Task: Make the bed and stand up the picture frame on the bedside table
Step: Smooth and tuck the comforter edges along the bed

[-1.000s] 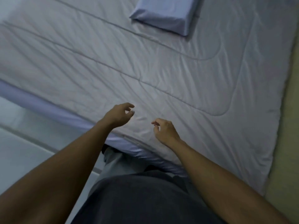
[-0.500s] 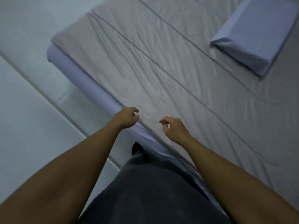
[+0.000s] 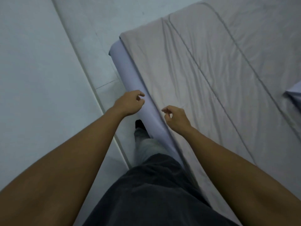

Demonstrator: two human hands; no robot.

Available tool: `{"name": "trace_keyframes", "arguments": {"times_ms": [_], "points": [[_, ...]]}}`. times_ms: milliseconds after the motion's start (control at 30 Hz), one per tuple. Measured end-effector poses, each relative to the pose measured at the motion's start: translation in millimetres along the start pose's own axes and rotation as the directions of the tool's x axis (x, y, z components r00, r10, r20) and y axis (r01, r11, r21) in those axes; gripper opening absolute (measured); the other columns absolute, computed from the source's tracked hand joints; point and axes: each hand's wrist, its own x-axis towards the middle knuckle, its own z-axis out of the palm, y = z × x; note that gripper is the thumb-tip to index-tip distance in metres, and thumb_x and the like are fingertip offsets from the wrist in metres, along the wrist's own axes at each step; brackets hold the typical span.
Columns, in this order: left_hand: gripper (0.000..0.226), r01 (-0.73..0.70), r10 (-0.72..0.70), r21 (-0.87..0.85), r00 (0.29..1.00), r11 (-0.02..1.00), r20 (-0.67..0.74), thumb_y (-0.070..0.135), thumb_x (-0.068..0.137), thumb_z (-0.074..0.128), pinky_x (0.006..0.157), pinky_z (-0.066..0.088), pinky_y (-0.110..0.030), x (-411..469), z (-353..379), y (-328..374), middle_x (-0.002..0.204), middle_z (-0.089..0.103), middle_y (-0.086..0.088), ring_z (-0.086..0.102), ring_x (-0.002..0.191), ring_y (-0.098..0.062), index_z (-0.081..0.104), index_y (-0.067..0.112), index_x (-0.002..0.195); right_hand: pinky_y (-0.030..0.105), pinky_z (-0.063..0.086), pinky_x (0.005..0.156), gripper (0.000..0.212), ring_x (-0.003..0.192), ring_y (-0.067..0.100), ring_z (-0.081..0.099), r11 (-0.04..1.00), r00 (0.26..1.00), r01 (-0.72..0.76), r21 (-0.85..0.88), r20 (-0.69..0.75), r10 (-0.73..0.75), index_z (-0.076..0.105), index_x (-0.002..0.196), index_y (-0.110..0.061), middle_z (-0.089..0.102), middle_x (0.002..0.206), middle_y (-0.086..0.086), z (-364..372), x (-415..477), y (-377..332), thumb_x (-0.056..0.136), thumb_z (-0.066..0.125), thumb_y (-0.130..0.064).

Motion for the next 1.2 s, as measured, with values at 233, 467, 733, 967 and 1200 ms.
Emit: {"name": "trace_keyframes", "arguments": {"times_ms": [233, 467, 733, 967, 1200], "points": [[0.035, 0.004, -0.005, -0.022, 0.999, 1.0, -0.032, 0.033, 0.099, 0.049, 0.107, 0.042, -0.04, 107.7, -68.7, -36.0, 0.139, 0.055, -0.003, 0.051, 0.126, -0.022, 0.057, 0.023, 0.131, 0.022, 0.047, 0.092, 0.028, 0.1, 0.011, 0.06, 0.997, 0.998, -0.055, 0.057, -0.025, 0.056, 0.067, 0.116, -0.007, 0.069, 0.112, 0.005, 12.2, 127.6, -40.3, 0.093, 0.052, -0.004], [0.038, -0.035, 0.038, 0.043, 0.996, 0.998, -0.077, 0.023, 0.097, 0.051, 0.108, 0.038, -0.034, 223.1, -142.7, -78.7, 0.141, 0.052, -0.006, 0.049, 0.129, -0.023, 0.054, 0.016, 0.134, 0.022, 0.047, 0.092, 0.03, 0.101, 0.011, 0.06, 0.991, 0.988, -0.122, 0.053, -0.088, 0.127, 0.065, 0.119, -0.008, 0.068, 0.113, 0.004, 19.8, 232.5, -60.2, 0.093, 0.052, -0.003], [0.044, -0.123, 0.127, 0.084, 0.991, 0.989, -0.044, 0.021, 0.098, 0.049, 0.108, 0.038, -0.035, 360.8, -164.6, -126.2, 0.145, 0.049, -0.004, 0.047, 0.131, -0.023, 0.046, 0.016, 0.142, 0.036, 0.05, 0.096, 0.037, 0.112, 0.02, 0.058, 0.981, 0.975, -0.193, 0.006, -0.111, 0.193, 0.056, 0.132, -0.016, 0.058, 0.127, 0.004, 74.2, 325.0, -64.4, 0.094, 0.056, -0.016], [0.079, -0.37, 0.372, 0.315, 0.927, 0.874, 0.059, -0.008, 0.085, 0.043, 0.12, 0.022, -0.041, 488.0, -157.7, -169.7, 0.164, 0.018, -0.005, 0.017, 0.15, -0.031, 0.024, 0.022, 0.156, 0.042, 0.051, 0.09, 0.058, 0.111, 0.027, 0.052, 0.915, 0.925, -0.379, -0.14, -0.086, 0.37, 0.05, 0.133, -0.02, 0.049, 0.125, 0.007, 125.1, 382.7, -56.8, 0.083, 0.074, -0.035], [0.04, -0.503, 0.602, 0.486, 0.797, 0.714, -0.06, -0.004, 0.084, 0.057, 0.116, 0.028, -0.044, 517.7, -161.1, -176.8, 0.119, 0.07, -0.015, 0.065, 0.11, -0.033, 0.071, 0.01, 0.118, 0.021, 0.036, 0.08, 0.035, 0.092, 0.03, 0.061, 0.952, 0.956, -0.279, -0.124, -0.129, 0.263, 0.066, 0.112, -0.005, 0.065, 0.103, 0.014, 131.2, 401.8, -44.0, 0.078, 0.066, 0.002]]}}
